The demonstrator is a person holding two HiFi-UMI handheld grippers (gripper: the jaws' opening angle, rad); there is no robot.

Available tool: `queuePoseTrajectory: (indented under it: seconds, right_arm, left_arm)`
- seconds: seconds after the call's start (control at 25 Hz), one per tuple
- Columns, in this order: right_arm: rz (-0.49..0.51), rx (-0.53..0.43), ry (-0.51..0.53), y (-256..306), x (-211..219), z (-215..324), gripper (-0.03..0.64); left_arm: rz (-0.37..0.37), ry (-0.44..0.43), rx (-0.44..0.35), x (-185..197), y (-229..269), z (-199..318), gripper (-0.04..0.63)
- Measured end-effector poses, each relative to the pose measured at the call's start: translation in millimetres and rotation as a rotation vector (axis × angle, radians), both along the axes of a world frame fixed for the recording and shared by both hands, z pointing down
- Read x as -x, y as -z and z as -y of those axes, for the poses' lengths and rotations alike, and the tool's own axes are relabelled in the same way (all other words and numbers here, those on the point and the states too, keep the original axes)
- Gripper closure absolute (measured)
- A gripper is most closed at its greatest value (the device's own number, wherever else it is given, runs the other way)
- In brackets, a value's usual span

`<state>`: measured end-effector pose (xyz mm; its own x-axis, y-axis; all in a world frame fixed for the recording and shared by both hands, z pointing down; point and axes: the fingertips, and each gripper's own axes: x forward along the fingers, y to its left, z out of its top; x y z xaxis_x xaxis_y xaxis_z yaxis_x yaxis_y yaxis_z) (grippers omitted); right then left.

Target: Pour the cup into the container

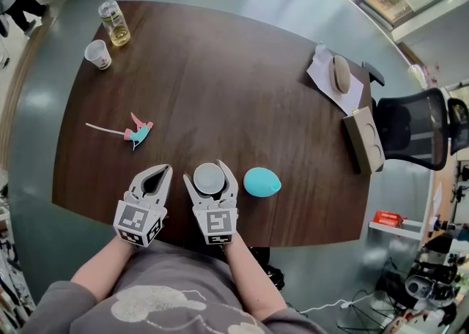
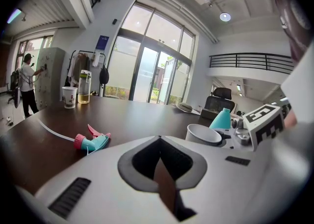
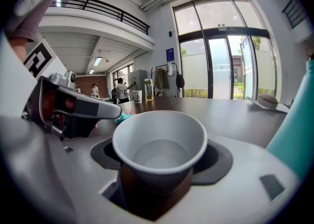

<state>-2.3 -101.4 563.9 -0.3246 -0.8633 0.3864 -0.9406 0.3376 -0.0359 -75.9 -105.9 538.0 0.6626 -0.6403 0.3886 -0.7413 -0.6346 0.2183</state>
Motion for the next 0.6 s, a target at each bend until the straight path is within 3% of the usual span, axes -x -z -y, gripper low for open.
queuePoseTrajectory:
  seconds: [0.6]
  right_arm:
    - [0.006, -0.010, -0.009, 1.6, -1.1, 1.9, 0.290]
  left_arm:
    - [-0.009, -0.017, -0.005, -3.6, 2.9, 0.6, 0.589]
